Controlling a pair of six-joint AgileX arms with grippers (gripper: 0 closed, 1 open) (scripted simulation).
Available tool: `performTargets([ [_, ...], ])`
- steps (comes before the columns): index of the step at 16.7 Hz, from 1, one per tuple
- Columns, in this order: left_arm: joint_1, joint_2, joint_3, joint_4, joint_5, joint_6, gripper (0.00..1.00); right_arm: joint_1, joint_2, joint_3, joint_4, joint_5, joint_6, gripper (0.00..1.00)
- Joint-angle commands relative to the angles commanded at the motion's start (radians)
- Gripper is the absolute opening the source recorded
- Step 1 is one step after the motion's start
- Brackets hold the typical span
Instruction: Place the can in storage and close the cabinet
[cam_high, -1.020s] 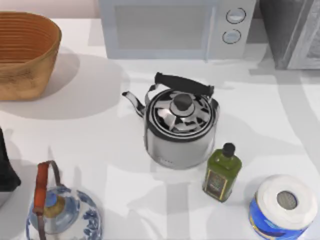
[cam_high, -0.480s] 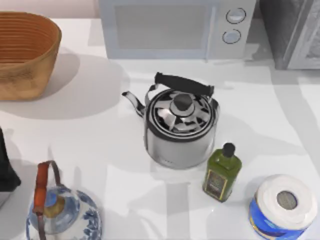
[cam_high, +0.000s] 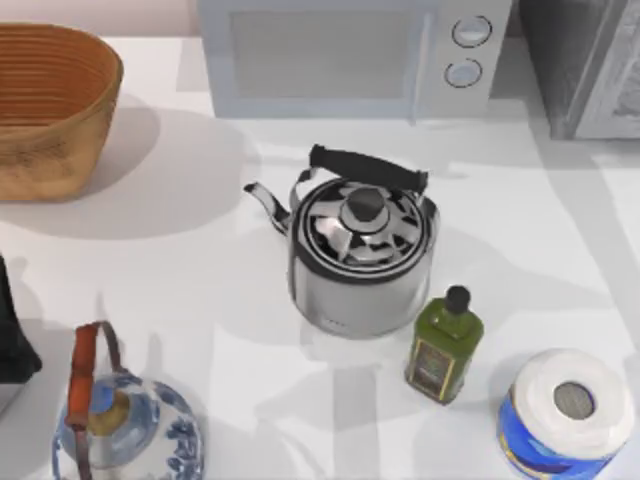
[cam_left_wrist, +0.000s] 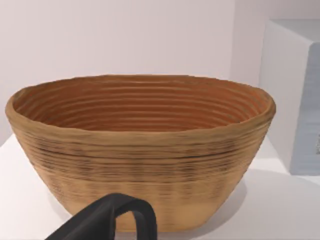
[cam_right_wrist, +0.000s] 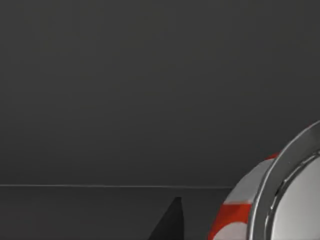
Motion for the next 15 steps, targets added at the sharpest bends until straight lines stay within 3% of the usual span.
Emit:
performTargets([
  [9,0.000,0.000,0.000,0.000,0.000,0.000,1.00,-0.053,0.445,0.626,-0.150,-0.042,-0.002,0.00],
  [15,0.000,0.000,0.000,0.000,0.000,0.000,1.00,-0.060,0.527,0.723,-0.179,-0.055,0.005,0.00],
])
